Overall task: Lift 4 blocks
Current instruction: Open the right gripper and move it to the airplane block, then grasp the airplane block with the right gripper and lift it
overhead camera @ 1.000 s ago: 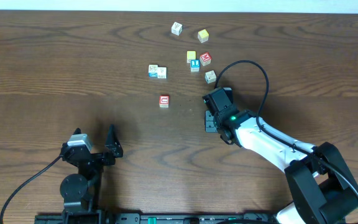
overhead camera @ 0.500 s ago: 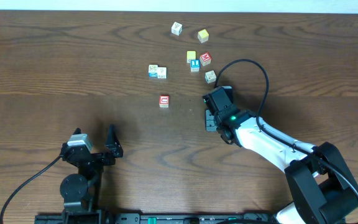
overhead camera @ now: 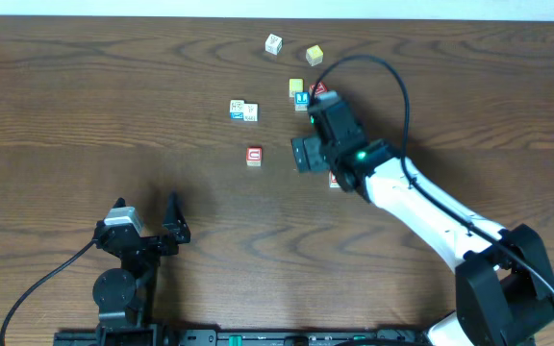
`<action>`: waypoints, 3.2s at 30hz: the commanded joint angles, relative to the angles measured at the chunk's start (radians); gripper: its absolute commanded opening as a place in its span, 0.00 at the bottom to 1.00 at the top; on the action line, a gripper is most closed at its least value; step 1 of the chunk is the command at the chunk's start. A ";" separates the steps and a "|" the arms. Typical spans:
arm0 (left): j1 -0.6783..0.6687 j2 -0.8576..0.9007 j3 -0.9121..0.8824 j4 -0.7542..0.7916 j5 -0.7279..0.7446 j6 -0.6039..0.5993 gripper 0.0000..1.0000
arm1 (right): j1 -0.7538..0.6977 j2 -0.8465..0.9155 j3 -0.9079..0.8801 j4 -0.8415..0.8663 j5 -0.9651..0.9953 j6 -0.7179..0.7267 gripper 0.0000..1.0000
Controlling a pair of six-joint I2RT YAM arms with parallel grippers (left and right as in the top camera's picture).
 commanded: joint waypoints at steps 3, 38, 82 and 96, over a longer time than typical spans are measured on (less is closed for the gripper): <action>-0.002 -0.002 -0.023 -0.023 0.006 0.006 0.98 | -0.079 0.006 0.101 0.012 -0.023 -0.128 0.96; -0.002 -0.002 -0.023 -0.023 0.006 0.006 0.98 | -0.166 0.502 0.508 -0.202 -0.145 -0.201 0.65; -0.002 -0.002 -0.023 -0.023 0.006 0.006 0.98 | -0.166 0.506 0.437 -0.114 -0.148 -0.198 0.22; -0.002 -0.002 -0.023 -0.023 0.006 0.006 0.98 | -0.166 0.225 0.470 -0.277 -0.117 -0.078 0.08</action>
